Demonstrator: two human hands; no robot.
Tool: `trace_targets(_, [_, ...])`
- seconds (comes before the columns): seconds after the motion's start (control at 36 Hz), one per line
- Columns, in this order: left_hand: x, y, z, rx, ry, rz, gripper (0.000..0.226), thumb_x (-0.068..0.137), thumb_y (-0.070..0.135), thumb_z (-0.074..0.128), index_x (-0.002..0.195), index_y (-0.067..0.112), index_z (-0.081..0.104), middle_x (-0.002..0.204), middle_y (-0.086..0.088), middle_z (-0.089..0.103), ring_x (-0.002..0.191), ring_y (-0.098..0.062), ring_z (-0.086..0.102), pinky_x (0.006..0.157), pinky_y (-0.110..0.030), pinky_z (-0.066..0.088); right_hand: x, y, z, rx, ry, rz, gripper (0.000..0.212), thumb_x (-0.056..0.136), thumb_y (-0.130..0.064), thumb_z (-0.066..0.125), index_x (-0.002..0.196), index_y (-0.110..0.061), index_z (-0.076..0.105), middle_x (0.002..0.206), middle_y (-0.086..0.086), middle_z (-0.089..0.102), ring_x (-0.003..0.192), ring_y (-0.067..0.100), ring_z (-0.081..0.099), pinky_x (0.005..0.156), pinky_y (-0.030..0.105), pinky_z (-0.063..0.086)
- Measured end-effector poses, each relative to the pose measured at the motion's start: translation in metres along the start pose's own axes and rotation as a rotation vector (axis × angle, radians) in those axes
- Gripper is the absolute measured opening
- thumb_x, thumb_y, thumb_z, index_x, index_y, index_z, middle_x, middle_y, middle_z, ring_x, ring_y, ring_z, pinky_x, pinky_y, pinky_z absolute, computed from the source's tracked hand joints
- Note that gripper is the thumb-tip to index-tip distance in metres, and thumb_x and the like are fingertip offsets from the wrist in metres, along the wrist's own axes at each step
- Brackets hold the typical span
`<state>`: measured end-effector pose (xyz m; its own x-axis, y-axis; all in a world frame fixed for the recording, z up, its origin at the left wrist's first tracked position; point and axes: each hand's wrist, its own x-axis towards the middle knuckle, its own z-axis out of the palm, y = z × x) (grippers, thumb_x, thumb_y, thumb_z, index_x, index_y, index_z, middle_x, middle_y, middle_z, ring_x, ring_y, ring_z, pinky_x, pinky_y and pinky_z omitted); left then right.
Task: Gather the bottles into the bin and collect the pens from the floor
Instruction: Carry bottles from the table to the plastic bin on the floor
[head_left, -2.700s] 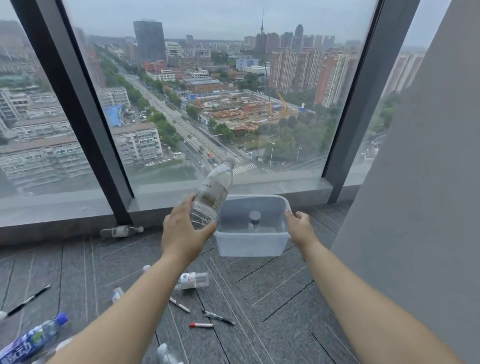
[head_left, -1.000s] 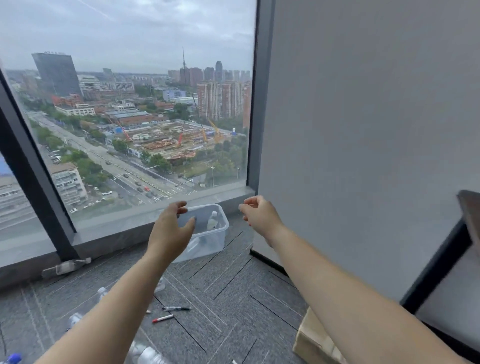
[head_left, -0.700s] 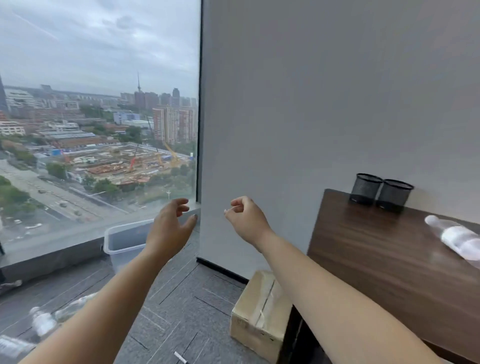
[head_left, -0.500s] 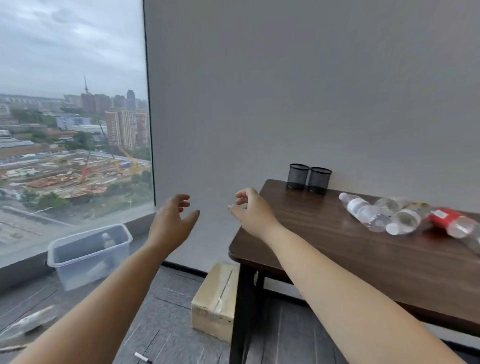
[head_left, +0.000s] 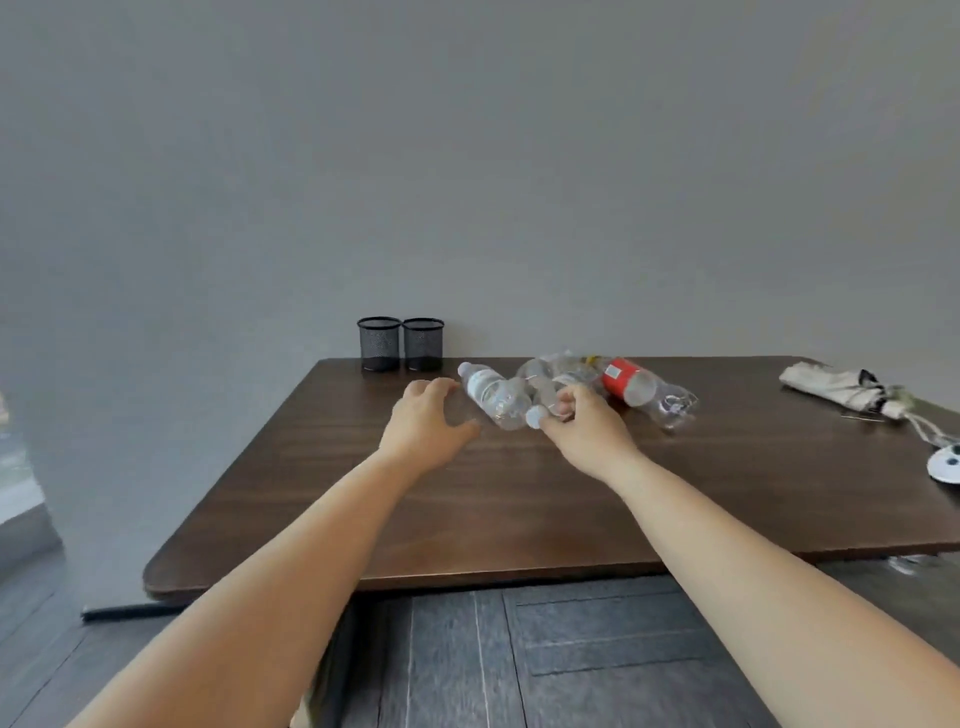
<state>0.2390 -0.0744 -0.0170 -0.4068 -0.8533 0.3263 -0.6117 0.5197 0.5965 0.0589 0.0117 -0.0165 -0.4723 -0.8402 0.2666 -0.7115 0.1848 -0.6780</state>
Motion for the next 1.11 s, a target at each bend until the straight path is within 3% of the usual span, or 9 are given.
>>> trace_targets(0.14, [0.047,0.014,0.041,0.091,-0.123,-0.002,0.077,0.077,0.045,0.068,0.144,0.029,0.032,0.15,-0.004,0.021,0.136,-0.031,0.026,0.108,-0.042,0.033,0.038,0.038,-0.004,-0.108,-0.008,-0.011,0.051,0.083,-0.04,0.062,0.129,-0.023,0.047,0.132,0.001,0.051,0.113,0.023,0.056,0.094,0.041,0.048])
trace_targets(0.25, [0.076,0.013,0.061,0.17,-0.164,0.0,0.08,0.076,0.045,0.07,0.144,0.036,0.029,0.153,-0.003,0.012,0.135,-0.034,0.023,0.107,-0.043,0.034,0.066,0.053,0.007,-0.31,-0.032,-0.078,0.057,0.085,-0.035,0.063,0.137,-0.025,0.043,0.137,0.005,0.038,0.123,0.028,0.043,0.098,0.042,0.044])
trace_targets(0.47, [0.11,0.001,0.062,0.206,-0.194,-0.04,0.075,0.08,0.028,0.065,0.144,0.037,0.026,0.155,-0.002,0.008,0.138,-0.035,0.016,0.107,-0.043,0.03,0.101,0.058,0.041,-0.475,-0.134,-0.19,0.057,0.082,-0.031,0.065,0.135,-0.035,0.045,0.134,0.003,0.03,0.125,0.028,0.033,0.096,0.042,0.045])
trace_targets(0.67, [0.118,-0.004,0.072,0.39,-0.251,0.021,0.08,0.079,0.023,0.063,0.145,0.043,0.021,0.157,0.004,0.003,0.136,-0.031,0.018,0.103,-0.043,0.036,0.108,0.07,0.045,-0.551,-0.079,-0.241,0.034,0.086,-0.017,0.06,0.119,-0.026,0.055,0.129,0.003,0.034,0.115,0.028,0.038,0.079,0.032,0.036])
trace_targets(0.78, [0.116,0.009,0.083,0.346,-0.291,-0.018,0.072,0.08,0.035,0.058,0.142,0.047,0.024,0.157,0.008,-0.002,0.137,-0.034,0.017,0.105,-0.046,0.033,0.102,0.078,0.033,-0.518,-0.037,-0.206,0.019,0.088,-0.019,0.057,0.107,-0.023,0.056,0.125,0.003,0.036,0.103,0.029,0.044,0.073,0.033,0.038])
trace_targets(0.94, [0.107,0.01,0.096,0.267,-0.236,-0.128,0.055,0.078,0.049,0.063,0.126,0.033,0.042,0.145,-0.001,0.02,0.119,-0.037,0.042,0.095,-0.043,0.043,0.09,0.088,0.016,-0.399,-0.064,-0.073,0.012,0.087,-0.019,0.058,0.098,-0.017,0.054,0.121,0.002,0.03,0.079,0.029,0.053,0.073,0.034,0.048])
trace_targets(1.11, [0.09,0.004,0.084,0.265,-0.098,-0.165,0.044,0.083,0.032,0.062,0.119,0.023,0.04,0.126,-0.008,0.031,0.103,-0.037,0.05,0.078,-0.041,0.043,0.078,0.085,0.009,-0.3,-0.041,0.032,0.022,0.083,-0.018,0.066,0.098,-0.011,0.052,0.118,0.005,0.032,0.086,0.031,0.06,0.074,0.034,0.048])
